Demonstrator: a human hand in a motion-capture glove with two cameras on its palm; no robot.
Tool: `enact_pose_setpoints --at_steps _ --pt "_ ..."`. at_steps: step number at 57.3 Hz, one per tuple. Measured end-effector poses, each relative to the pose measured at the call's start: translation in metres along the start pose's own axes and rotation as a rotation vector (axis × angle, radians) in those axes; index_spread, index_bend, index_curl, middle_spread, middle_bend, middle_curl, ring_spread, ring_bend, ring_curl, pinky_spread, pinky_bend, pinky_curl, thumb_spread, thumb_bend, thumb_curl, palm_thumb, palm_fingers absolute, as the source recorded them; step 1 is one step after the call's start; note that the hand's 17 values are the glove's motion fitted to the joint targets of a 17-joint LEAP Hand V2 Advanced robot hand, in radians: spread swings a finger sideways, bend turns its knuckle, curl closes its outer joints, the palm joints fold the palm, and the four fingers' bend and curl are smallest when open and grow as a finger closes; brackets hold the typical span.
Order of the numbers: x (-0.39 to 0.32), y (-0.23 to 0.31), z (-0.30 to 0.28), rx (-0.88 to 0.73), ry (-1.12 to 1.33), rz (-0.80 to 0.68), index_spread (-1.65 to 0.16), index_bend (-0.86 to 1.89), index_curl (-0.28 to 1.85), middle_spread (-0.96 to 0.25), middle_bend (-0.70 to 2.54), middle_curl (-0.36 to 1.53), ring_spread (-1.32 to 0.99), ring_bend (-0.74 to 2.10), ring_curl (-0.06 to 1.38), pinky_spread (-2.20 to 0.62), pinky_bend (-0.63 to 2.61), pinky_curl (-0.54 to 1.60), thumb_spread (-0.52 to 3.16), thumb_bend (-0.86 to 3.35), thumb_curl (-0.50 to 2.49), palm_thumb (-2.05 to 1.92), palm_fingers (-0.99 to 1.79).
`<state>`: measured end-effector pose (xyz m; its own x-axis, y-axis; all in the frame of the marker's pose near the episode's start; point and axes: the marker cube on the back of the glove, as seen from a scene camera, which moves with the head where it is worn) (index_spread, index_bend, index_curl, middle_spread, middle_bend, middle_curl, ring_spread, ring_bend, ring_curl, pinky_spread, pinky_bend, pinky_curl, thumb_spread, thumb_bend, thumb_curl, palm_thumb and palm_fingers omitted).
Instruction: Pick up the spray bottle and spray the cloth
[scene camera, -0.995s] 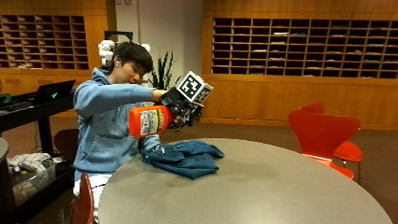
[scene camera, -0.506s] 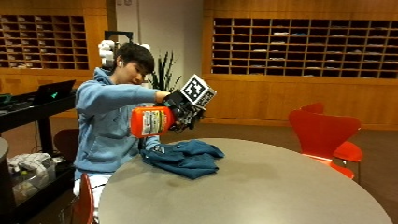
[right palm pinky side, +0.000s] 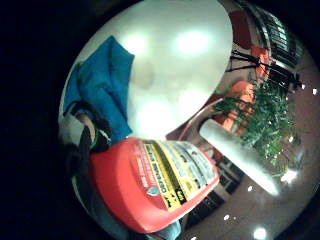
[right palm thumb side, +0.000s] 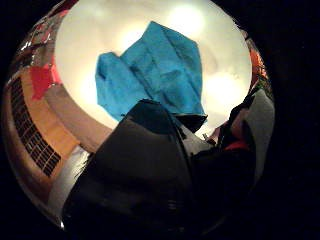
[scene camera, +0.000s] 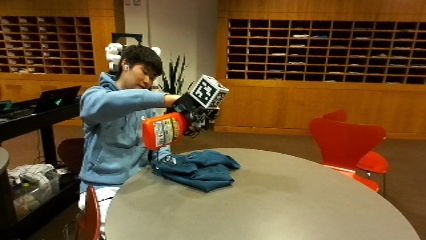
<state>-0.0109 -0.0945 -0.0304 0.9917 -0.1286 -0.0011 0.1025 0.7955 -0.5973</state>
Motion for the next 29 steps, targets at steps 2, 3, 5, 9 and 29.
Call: enact_pose_setpoints --at_steps 2,3,5,9,29 --pt "-0.006 0.006 -0.008 0.027 -0.055 -0.060 -0.19 0.54 0.53 -0.12 0.62 0.50 -0.20 0.57 0.45 -0.26 0.32 0.38 0.18 -0.03 0.80 0.86 1.40" --pt "-0.008 0.008 -0.013 0.045 -0.089 -0.091 -0.19 0.54 0.53 -0.12 0.62 0.50 -0.20 0.57 0.45 -0.26 0.32 0.38 0.18 -0.03 0.80 0.86 1.40" --pt "-0.013 0.013 -0.024 0.085 -0.161 -0.147 -0.19 0.54 0.53 -0.12 0.62 0.50 -0.20 0.57 0.45 -0.26 0.32 0.38 0.18 -0.03 0.80 0.86 1.40" --pt "-0.025 0.021 -0.042 0.176 -0.276 -0.246 -0.19 0.54 0.53 -0.12 0.62 0.50 -0.20 0.57 0.45 -0.26 0.32 0.38 0.18 -0.03 0.80 0.86 1.40" --pt "-0.118 0.043 -0.085 0.680 -1.134 -0.679 -0.19 0.53 0.53 -0.12 0.61 0.49 -0.20 0.58 0.45 -0.26 0.33 0.38 0.18 -0.03 0.81 0.87 1.40"
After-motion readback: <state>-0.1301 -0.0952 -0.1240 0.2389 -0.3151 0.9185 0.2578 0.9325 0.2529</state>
